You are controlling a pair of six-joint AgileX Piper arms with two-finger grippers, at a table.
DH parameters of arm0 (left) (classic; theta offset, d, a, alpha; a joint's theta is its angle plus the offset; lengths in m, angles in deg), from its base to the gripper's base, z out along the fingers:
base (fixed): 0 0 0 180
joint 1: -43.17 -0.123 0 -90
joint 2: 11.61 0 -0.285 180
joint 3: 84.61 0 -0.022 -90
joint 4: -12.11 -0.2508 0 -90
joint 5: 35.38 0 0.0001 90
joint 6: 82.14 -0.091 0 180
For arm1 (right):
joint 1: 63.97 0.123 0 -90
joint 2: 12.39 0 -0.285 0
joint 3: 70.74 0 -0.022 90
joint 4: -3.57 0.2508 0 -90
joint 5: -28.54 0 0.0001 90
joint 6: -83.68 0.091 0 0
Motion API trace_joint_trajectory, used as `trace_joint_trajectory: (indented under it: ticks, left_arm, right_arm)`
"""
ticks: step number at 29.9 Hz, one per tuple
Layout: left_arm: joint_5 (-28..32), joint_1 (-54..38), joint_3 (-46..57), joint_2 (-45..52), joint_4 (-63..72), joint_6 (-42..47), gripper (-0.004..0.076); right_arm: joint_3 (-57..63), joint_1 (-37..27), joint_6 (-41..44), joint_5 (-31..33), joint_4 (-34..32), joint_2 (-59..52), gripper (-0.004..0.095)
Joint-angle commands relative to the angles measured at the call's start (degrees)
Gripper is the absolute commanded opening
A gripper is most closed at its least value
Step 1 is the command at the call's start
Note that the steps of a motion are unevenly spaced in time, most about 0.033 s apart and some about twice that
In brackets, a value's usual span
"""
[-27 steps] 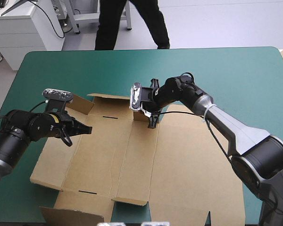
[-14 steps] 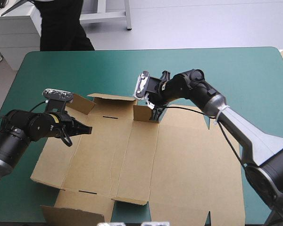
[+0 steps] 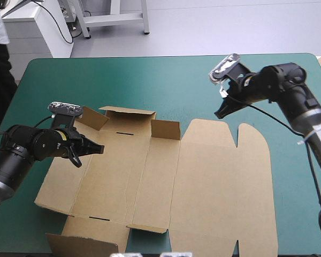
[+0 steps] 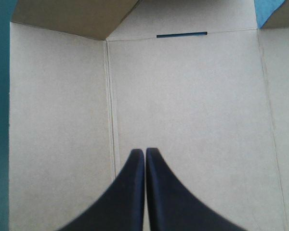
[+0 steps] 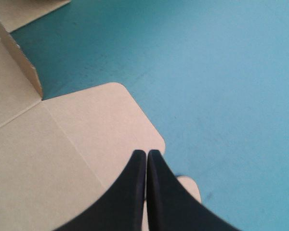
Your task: Fold the box
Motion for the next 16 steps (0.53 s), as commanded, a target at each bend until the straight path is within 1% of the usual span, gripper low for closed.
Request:
trace_joint_trajectory:
  ticks: [1, 4, 8, 11, 16]
  left_arm:
    - [0.92, -0.02, -1.95, 1.08, -0.89, 0.39, -0.0008]
    - [-0.64, -0.02, -1.95, 1.08, -2.63, 1.21, -0.0008]
    - [-3.64, -0.12, -1.95, 1.41, -7.82, 3.78, -0.0008]
    - [-5.43, -0.12, -1.95, 2.45, -10.99, 5.78, -0.0008]
    - [-7.32, -0.12, -1.95, 6.13, -15.71, 8.81, -0.0008]
  right_arm:
    - [3.21, -4.09, 1.85, -1.54, 0.68, -8.18, -0.0014]
    - [9.67, -6.83, 4.0, -2.92, 0.68, -13.08, -0.0015]
    - [18.7, -9.95, 7.11, -6.69, 2.35, -18.94, -0.0015]
    - [24.49, -11.89, 7.81, -7.49, 4.06, -22.53, -0.0015]
    - [32.31, -13.38, 7.95, -8.97, 5.41, -26.64, -0.0015]
